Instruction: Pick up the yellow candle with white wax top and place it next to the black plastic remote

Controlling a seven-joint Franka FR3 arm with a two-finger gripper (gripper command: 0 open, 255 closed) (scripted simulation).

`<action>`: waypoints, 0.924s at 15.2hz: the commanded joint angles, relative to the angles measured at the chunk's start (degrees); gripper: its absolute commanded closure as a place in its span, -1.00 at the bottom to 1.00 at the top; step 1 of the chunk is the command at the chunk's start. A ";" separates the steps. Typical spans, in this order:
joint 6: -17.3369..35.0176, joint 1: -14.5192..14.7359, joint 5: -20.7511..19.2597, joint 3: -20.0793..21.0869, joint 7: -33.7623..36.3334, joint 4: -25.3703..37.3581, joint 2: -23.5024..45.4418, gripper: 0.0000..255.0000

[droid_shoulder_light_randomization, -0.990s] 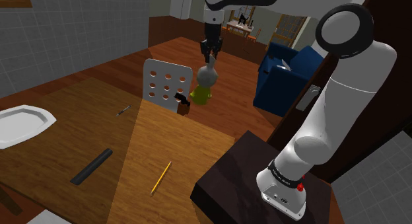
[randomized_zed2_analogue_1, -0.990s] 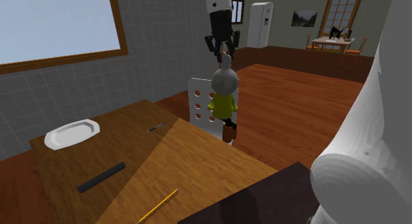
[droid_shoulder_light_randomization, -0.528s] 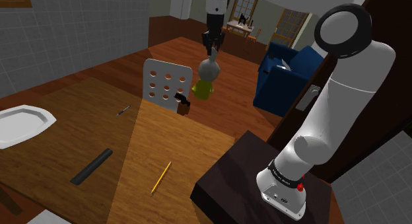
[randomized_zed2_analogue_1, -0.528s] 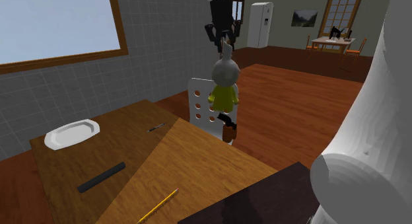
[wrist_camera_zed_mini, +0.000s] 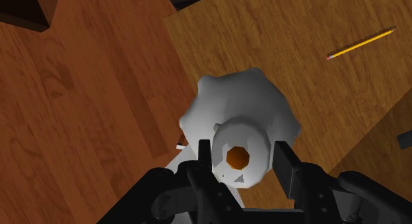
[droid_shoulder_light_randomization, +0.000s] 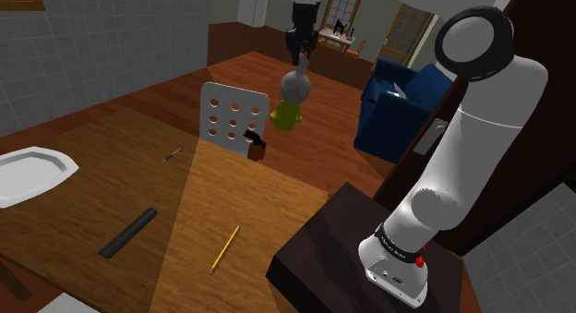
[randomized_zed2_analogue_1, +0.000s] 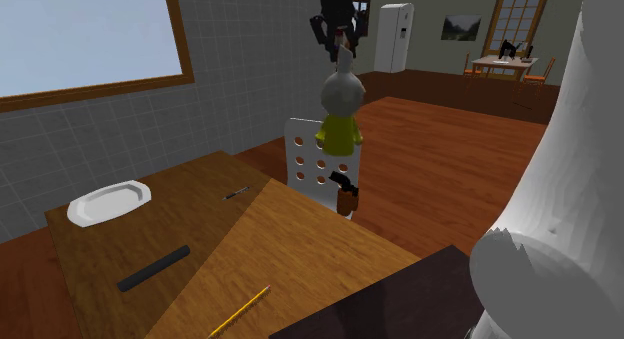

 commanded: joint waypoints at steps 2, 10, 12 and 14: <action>-2.76 0.03 -0.04 0.00 -0.24 3.62 0.78 1.00; -10.58 0.08 -0.18 -0.05 -1.05 14.91 4.21 1.00; -9.50 0.76 -0.04 0.38 0.20 13.37 3.87 1.00; -7.33 2.10 0.23 1.22 2.66 10.52 3.41 1.00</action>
